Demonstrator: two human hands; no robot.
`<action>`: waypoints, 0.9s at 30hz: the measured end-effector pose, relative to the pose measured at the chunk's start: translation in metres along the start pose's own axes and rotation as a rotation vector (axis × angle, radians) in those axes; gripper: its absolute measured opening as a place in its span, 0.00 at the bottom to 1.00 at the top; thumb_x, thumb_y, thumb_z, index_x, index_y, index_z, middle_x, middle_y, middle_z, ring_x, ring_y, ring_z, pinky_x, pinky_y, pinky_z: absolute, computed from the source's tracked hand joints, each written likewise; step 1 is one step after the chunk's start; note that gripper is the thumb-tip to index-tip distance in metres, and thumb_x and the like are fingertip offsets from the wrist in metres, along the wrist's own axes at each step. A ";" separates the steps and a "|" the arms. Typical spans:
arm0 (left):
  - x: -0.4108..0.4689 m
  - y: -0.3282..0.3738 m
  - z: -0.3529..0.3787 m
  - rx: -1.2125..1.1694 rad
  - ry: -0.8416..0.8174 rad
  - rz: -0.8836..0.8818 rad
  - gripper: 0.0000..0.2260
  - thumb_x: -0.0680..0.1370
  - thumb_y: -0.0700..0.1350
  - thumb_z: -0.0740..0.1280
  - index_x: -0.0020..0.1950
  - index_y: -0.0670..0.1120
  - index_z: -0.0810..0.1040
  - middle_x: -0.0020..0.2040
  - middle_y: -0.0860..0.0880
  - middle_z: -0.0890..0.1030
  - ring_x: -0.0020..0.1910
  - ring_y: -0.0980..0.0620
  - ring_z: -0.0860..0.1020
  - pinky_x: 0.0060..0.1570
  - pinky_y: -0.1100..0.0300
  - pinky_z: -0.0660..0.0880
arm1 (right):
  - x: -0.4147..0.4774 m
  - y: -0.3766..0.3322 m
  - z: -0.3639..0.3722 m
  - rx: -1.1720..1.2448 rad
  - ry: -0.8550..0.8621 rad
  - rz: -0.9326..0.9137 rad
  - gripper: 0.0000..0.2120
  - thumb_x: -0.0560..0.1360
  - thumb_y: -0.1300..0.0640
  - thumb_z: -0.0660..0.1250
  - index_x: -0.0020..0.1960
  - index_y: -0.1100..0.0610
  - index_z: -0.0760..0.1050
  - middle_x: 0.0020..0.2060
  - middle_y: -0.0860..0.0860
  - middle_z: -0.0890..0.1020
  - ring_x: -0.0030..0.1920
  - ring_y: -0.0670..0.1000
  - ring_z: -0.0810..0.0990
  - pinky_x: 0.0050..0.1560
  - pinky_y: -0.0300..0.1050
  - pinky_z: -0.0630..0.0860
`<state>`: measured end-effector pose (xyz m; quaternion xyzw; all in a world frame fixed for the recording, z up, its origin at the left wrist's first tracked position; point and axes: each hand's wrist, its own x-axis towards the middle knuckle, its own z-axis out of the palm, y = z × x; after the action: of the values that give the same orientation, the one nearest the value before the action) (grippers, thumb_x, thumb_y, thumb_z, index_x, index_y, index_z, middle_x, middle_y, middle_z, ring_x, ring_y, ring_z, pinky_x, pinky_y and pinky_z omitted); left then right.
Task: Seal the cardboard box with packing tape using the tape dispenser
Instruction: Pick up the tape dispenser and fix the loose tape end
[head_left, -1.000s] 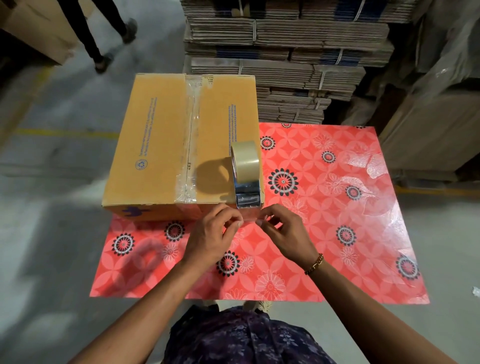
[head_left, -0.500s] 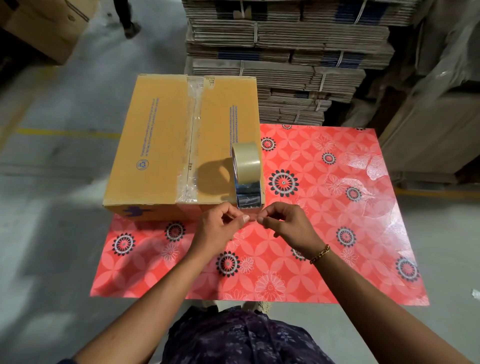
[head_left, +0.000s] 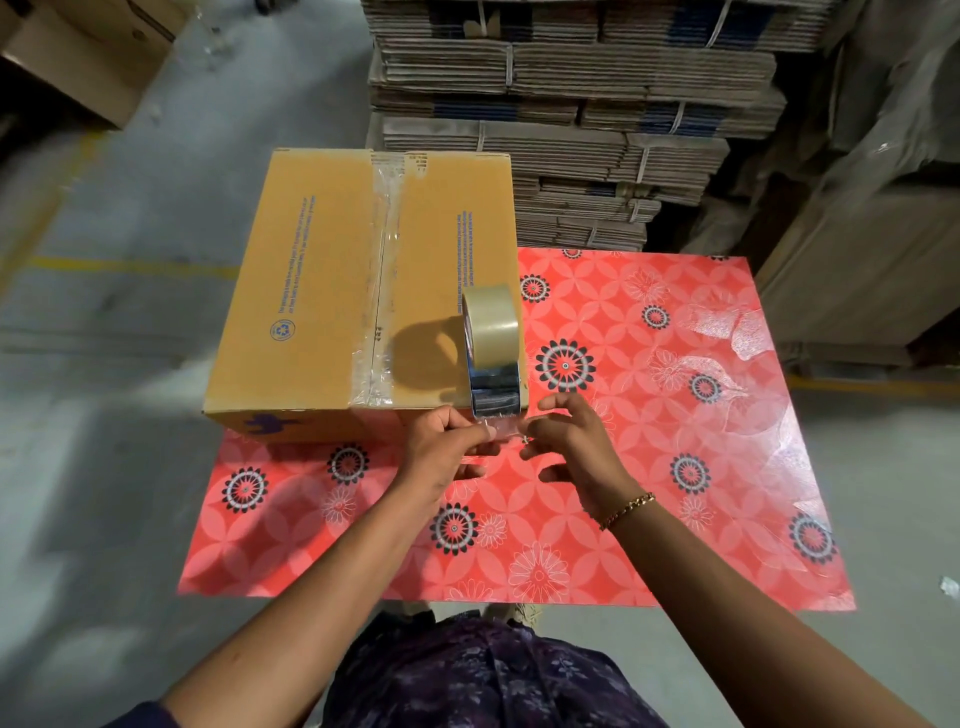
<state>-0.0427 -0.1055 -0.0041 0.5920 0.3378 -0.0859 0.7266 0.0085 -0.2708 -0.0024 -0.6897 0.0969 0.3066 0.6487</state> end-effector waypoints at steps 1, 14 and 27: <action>0.000 -0.001 -0.001 -0.010 0.003 0.003 0.13 0.74 0.34 0.74 0.39 0.45 0.71 0.38 0.42 0.85 0.35 0.48 0.86 0.23 0.62 0.75 | -0.003 0.002 0.001 0.030 0.016 0.025 0.13 0.74 0.58 0.72 0.56 0.56 0.73 0.42 0.52 0.84 0.37 0.51 0.82 0.27 0.41 0.73; -0.005 -0.012 0.003 -0.130 0.052 0.005 0.13 0.74 0.44 0.76 0.52 0.45 0.73 0.47 0.42 0.87 0.42 0.47 0.86 0.31 0.59 0.79 | -0.011 0.015 0.029 0.111 0.096 -0.053 0.07 0.75 0.57 0.74 0.39 0.56 0.81 0.30 0.48 0.82 0.30 0.45 0.76 0.28 0.38 0.71; -0.010 -0.023 0.027 -0.240 0.122 0.008 0.09 0.79 0.45 0.71 0.49 0.38 0.83 0.38 0.44 0.85 0.38 0.48 0.84 0.39 0.57 0.83 | -0.011 0.012 0.032 0.201 0.075 0.032 0.10 0.75 0.57 0.73 0.36 0.54 0.81 0.31 0.51 0.83 0.30 0.45 0.78 0.27 0.38 0.70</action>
<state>-0.0516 -0.1397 -0.0151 0.5063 0.3867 -0.0056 0.7707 -0.0160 -0.2446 -0.0055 -0.6305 0.1623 0.2799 0.7055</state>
